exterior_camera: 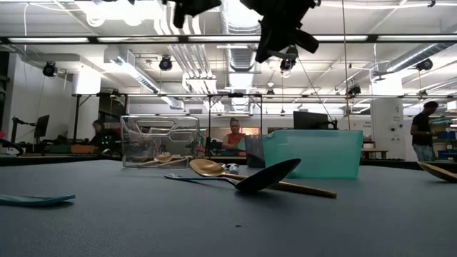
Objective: Sort silverware by color (type)
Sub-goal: Put the light blue spoon into the green bin, then put the blue spoon into the black bin
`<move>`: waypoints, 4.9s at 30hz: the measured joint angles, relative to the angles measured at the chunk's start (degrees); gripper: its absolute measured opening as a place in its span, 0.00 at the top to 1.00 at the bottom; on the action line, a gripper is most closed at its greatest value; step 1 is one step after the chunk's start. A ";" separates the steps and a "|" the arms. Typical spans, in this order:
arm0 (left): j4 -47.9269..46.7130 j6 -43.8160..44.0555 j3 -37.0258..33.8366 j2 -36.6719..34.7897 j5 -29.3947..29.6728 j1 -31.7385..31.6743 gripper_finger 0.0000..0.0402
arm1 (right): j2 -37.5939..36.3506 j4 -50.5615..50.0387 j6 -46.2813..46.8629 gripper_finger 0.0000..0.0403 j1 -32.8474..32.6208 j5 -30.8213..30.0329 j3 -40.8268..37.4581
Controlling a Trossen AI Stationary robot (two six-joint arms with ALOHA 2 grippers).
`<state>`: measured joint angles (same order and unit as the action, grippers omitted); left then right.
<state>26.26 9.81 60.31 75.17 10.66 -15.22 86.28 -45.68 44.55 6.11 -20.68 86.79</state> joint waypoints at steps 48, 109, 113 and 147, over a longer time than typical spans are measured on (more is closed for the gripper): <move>-26.85 -8.42 0.00 -16.98 22.01 0.00 0.52 | 0.20 12.10 41.97 0.97 -0.42 18.04 -25.21; -33.54 -4.29 0.00 -17.04 21.63 0.07 0.52 | 6.37 14.50 35.30 0.74 -0.43 14.74 -19.53; -37.42 -1.65 0.00 -17.13 21.64 0.47 0.52 | 5.58 9.71 33.57 0.76 -0.46 14.68 -16.79; -57.53 10.25 0.00 -17.11 16.78 5.70 0.52 | 4.91 -5.11 23.21 0.80 -1.83 31.50 -1.82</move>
<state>-31.27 20.07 60.31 58.06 27.44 -9.52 91.19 -50.80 67.76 4.28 10.81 84.97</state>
